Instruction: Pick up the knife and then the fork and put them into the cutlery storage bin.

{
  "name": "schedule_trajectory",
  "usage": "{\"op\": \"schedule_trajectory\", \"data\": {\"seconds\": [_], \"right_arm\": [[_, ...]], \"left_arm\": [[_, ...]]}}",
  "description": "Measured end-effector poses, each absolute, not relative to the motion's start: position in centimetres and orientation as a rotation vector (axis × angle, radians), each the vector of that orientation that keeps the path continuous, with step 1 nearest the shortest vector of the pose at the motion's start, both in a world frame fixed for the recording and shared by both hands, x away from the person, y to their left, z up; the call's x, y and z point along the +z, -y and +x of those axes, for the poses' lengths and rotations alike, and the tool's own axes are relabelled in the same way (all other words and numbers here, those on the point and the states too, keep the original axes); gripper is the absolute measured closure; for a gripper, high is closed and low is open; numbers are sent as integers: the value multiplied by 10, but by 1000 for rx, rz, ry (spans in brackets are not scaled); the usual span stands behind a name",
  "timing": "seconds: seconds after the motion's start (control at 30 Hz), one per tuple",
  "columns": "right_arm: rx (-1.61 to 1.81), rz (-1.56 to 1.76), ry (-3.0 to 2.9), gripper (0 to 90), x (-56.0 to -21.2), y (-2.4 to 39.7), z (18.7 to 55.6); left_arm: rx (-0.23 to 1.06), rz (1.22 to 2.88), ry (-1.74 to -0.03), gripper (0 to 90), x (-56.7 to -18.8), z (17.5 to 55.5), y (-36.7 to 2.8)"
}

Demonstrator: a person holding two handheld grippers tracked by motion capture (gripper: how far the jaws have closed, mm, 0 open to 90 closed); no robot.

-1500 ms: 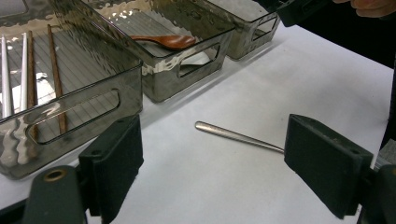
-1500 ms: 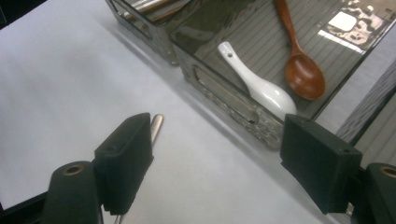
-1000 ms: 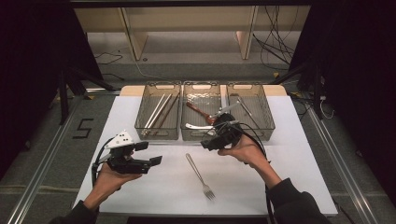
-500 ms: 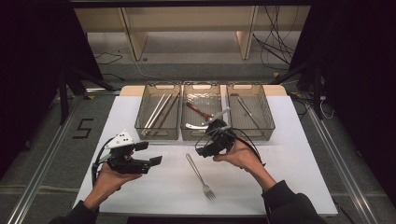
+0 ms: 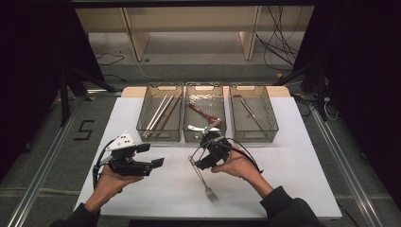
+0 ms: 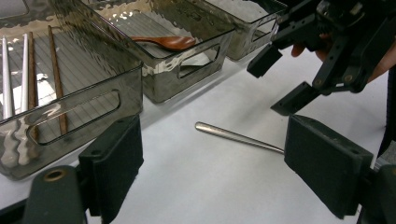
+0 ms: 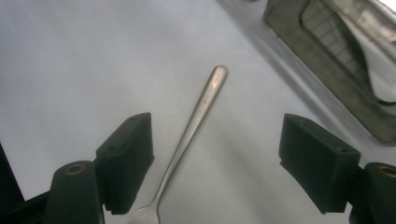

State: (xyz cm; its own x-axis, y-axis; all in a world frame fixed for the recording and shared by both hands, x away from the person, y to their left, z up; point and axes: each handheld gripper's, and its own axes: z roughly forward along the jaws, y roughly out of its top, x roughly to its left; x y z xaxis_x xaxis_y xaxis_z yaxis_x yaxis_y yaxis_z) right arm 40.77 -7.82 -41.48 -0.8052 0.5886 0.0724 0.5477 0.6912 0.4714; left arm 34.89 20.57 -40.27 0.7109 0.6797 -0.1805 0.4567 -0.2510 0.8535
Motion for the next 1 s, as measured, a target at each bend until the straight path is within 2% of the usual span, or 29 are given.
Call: {"op": "schedule_trajectory", "data": {"seconds": [0.23,1.0], "right_arm": [[657,919,-2859,288,-426,71,404],[492,850,-2963,454,-456,63,401]], "left_arm": [[274,1899,-881,189,-403,349,-206],[273,1905,-878,189,-403,349,-206]]}}
